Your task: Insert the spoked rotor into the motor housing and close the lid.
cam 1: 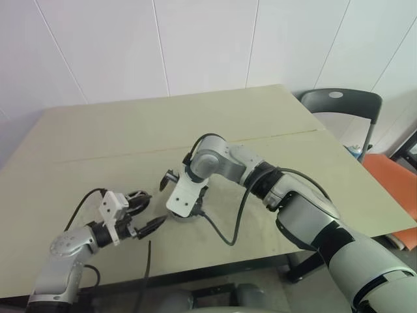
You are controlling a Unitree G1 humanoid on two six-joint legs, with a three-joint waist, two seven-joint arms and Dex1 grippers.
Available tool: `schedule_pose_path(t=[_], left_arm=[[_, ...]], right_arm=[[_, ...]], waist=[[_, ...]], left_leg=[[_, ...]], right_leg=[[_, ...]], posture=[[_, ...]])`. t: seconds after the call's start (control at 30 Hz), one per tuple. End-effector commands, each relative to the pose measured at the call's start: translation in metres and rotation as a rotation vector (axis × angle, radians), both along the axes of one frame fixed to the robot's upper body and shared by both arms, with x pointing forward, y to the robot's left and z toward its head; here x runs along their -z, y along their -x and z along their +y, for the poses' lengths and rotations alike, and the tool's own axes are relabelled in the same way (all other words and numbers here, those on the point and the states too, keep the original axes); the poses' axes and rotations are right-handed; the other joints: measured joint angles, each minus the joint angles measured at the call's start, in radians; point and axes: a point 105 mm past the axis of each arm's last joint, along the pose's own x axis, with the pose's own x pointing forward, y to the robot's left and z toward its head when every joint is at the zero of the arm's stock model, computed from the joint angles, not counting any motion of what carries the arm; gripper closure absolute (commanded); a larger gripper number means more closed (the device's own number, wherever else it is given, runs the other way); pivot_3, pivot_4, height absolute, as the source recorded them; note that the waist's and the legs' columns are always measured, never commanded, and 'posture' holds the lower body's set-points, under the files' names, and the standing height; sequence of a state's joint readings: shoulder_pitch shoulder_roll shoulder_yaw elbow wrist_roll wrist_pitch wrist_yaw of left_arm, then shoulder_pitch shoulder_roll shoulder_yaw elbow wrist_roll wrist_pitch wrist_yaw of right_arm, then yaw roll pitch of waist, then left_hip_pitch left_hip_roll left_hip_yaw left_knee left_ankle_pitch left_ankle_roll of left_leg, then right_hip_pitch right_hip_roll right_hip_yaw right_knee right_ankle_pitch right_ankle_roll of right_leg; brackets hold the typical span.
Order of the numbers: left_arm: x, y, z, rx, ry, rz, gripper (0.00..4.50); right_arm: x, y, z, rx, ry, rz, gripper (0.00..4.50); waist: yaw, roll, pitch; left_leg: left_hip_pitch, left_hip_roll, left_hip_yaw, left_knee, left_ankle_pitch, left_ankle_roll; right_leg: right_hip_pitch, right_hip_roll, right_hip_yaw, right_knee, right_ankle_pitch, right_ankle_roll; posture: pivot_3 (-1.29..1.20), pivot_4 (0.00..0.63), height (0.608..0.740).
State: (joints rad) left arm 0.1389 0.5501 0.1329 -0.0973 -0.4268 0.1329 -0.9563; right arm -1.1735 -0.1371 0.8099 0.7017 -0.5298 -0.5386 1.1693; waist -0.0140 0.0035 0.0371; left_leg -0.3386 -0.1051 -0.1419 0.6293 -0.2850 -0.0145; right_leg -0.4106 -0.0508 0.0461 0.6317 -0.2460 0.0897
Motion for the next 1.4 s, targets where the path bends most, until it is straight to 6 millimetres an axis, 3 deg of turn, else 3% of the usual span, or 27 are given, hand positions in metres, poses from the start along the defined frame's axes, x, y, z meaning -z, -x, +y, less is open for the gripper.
schedule_pose_path(t=[0.03, 1.2, 1.4], left_arm=[[-0.012, -0.001, -0.005, 0.012, 0.011, -0.039, 0.0], [-0.013, 0.001, 0.002, 0.024, -0.002, -0.041, 0.0], [-0.014, 0.001, 0.003, 0.023, -0.008, -0.041, 0.0]], right_arm=[[-0.005, -0.001, 0.002, -0.009, -0.016, -0.012, 0.07], [0.004, -0.013, 0.011, 0.036, -0.11, -0.045, 0.07], [0.005, -0.019, 0.007, 0.061, -0.106, -0.047, 2.0]], waist=[[0.0, 0.0, 0.0], [-0.001, 0.0, 0.0], [-0.002, 0.0, 0.0]], left_leg=[[0.0, 0.0, 0.0, 0.0, 0.0, 0.0], [0.001, 0.001, 0.0, 0.0, 0.001, -0.002], [0.001, 0.003, 0.0, 0.0, 0.003, -0.005]], right_leg=[[0.0, 0.0, 0.0, 0.0, 0.0, 0.0], [0.0, 0.001, 0.0, 0.001, 0.0, -0.003], [0.0, 0.003, 0.0, 0.002, 0.001, -0.007]], posture=[[0.0, 0.0, 0.74], [0.0, 0.0, 0.74], [0.0, 0.0, 0.74]])
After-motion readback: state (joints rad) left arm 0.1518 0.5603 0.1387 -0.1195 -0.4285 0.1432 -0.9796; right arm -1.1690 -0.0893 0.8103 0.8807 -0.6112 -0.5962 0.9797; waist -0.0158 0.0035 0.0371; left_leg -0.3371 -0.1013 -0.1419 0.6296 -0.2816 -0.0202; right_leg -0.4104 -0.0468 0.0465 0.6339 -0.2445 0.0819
